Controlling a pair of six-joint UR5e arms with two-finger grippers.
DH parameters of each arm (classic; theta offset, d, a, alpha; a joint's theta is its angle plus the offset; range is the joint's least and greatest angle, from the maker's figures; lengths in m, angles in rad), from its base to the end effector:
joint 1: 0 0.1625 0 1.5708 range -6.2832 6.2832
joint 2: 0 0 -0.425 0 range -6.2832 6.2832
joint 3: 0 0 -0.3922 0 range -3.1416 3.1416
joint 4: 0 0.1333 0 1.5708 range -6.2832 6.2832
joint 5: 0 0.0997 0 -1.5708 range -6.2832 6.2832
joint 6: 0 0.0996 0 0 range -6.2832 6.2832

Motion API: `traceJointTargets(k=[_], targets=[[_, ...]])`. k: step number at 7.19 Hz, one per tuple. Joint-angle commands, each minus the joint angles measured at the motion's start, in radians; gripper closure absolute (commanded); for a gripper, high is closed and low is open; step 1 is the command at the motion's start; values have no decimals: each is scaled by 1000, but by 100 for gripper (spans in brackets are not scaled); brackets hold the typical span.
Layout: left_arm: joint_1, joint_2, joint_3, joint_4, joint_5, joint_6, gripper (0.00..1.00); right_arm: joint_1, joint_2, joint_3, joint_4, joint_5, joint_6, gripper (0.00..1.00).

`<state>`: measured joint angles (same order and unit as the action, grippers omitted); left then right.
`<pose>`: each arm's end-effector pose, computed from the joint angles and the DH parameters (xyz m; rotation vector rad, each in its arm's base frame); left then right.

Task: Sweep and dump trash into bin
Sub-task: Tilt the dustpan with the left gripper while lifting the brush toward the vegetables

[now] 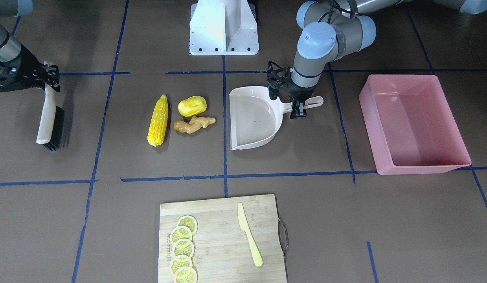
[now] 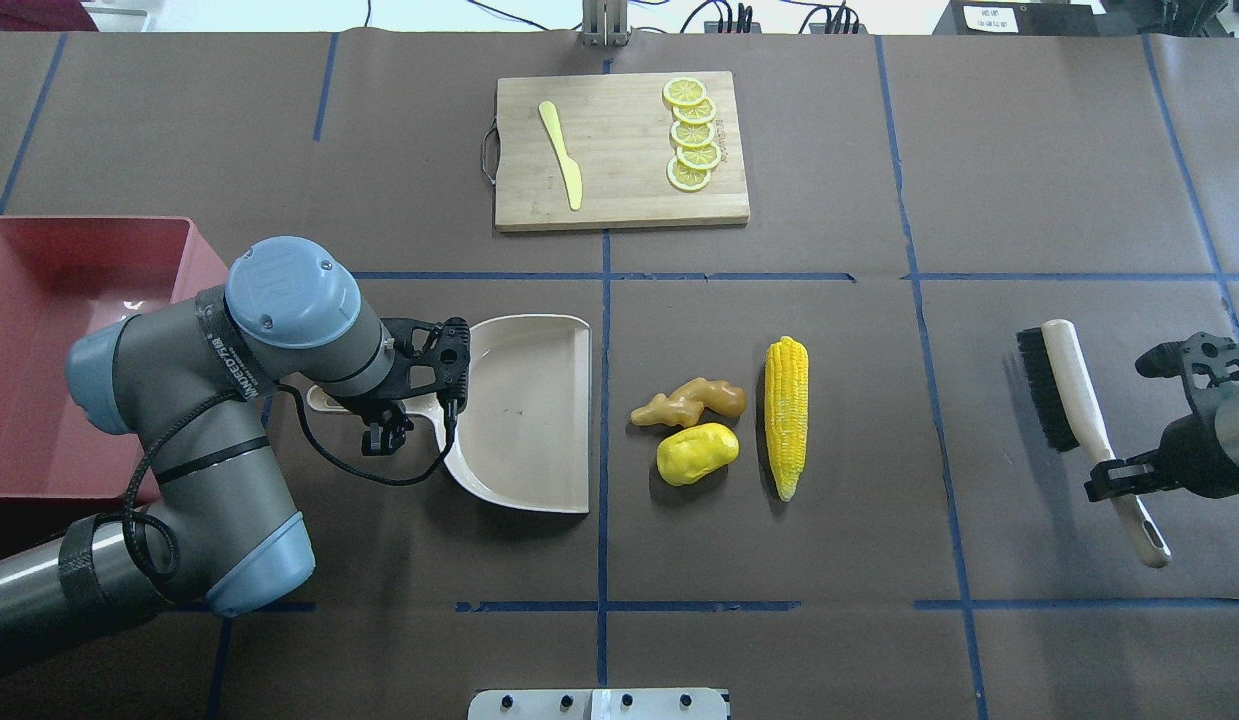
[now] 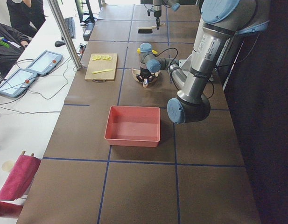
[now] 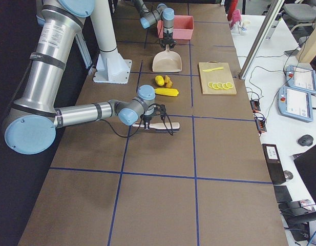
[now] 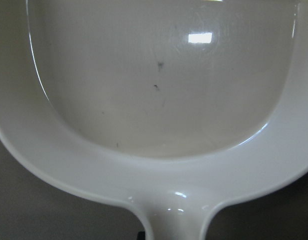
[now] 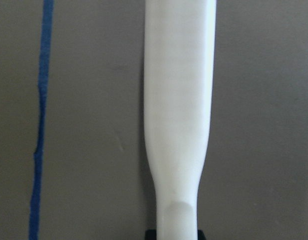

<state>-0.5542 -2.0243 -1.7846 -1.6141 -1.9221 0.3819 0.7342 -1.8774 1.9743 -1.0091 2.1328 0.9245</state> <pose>0.4843 -0.4162 0.3077 0.6189 0.5923 1.4455 -0.2376 -0.3225 0.5354 -0.0093 -0.8380 -0.1023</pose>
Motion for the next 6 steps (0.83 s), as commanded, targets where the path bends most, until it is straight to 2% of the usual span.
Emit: traceJointTargets(k=[1, 2, 4, 6], targets=[[5, -2, 1, 0, -1, -5, 99, -80, 61, 5, -2, -23, 124, 100], [7, -4, -2, 8, -1, -9, 99, -104, 92, 12, -34, -22, 164, 100], [8, -23, -6, 54, -1, -12, 99, -122, 269, 37, -304, -28, 178, 100], [8, -24, -7, 63, 0, -12, 99, -154, 334, 34, -355, -59, 191, 100]])
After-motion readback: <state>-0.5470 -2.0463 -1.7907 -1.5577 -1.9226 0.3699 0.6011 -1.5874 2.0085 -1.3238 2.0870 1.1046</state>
